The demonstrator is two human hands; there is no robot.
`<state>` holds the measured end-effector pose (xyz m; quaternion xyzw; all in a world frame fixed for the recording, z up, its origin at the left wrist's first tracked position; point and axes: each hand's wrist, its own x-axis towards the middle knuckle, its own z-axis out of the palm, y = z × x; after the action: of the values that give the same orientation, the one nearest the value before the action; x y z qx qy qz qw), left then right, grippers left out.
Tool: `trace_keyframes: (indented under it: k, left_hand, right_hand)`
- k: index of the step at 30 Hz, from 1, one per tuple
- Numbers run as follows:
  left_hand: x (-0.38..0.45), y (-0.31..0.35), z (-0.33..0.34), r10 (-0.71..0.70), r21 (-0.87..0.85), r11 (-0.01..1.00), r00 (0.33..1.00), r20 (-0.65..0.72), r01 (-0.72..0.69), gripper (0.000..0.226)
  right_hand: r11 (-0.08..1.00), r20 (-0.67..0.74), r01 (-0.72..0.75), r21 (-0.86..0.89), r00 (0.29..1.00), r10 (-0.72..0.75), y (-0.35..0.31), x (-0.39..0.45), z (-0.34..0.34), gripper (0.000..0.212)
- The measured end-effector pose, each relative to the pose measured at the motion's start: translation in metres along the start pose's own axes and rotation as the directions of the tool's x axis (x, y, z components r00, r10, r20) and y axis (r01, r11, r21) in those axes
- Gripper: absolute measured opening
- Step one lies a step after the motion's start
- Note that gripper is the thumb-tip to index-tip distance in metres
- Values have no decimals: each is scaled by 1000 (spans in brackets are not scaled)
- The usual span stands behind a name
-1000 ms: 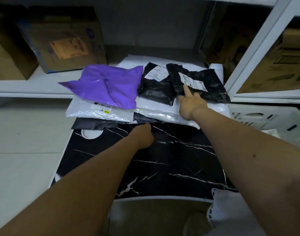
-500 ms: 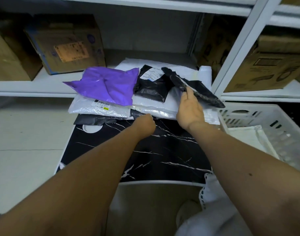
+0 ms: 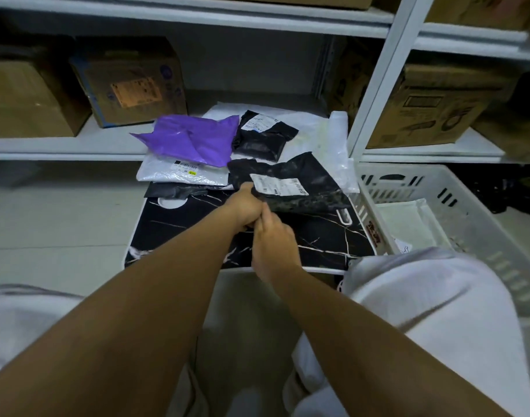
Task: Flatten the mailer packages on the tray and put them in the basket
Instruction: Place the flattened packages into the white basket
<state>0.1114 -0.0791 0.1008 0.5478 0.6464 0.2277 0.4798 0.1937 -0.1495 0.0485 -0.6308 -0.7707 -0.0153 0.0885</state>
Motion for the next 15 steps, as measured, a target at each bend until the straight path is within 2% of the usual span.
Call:
trace_keyframes:
  k: [3,9,12,15]
  left_hand:
    - [-12,-29,-10,-68,-15,998,997,23,69,21]
    - [-19,-76,-30,-290,136,950,956,41,282,25]
    - [-14,-88,-35,-212,221,953,977,-3,207,16]
    - [-3,-98,-37,-137,306,939,987,-83,156,28]
  right_hand:
    - [996,68,87,19,994,-89,-17,-15,11,60]
    - [961,220,277,19,936,-274,-34,-28,24,51]
    - [956,277,294,-8,919,-280,-38,-27,27,52]
    - [944,332,328,-23,893,-302,-39,-24,33,55]
